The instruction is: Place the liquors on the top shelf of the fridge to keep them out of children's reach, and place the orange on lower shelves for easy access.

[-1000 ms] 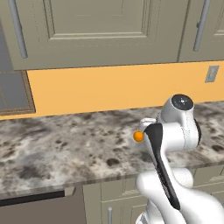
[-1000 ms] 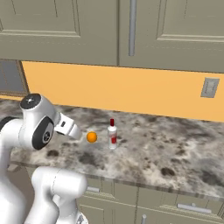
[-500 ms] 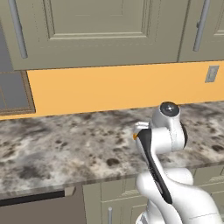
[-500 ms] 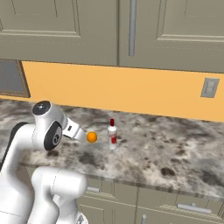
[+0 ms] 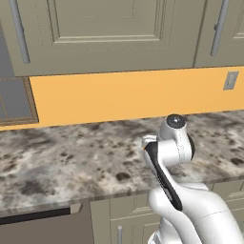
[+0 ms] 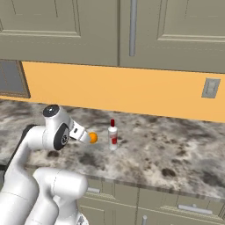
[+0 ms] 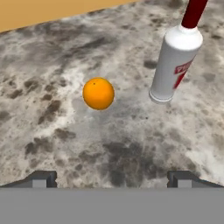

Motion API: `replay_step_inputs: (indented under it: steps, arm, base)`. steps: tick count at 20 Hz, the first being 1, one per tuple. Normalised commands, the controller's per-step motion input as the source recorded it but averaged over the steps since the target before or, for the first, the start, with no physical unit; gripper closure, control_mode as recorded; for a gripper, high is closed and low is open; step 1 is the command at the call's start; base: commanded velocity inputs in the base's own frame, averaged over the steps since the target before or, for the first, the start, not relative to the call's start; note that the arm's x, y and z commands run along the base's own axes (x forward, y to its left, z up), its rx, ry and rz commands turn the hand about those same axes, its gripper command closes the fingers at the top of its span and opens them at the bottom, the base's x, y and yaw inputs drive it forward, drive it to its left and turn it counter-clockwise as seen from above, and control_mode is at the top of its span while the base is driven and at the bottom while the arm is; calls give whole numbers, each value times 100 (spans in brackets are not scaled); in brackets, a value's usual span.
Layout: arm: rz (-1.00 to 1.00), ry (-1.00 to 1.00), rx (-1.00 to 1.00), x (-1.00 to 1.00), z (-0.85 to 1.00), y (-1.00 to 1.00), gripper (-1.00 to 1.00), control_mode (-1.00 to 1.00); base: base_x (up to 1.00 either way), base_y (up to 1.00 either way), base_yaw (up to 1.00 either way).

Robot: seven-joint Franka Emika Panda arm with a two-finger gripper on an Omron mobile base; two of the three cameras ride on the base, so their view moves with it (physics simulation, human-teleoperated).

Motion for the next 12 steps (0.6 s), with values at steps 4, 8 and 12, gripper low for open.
replay_step_inputs:
  steps: [4, 8, 12]
  arm:
    - [-2, 7, 1, 33, -11, 0, -100, -100]
    - [-1, 3, 1, 27, -6, 0, -100, -100]
    - [0, 0, 0, 28, -18, 0, -100, -100]
  base:
    - [0, 0, 0]
    - [0, 0, 0]
    - [0, 0, 0]
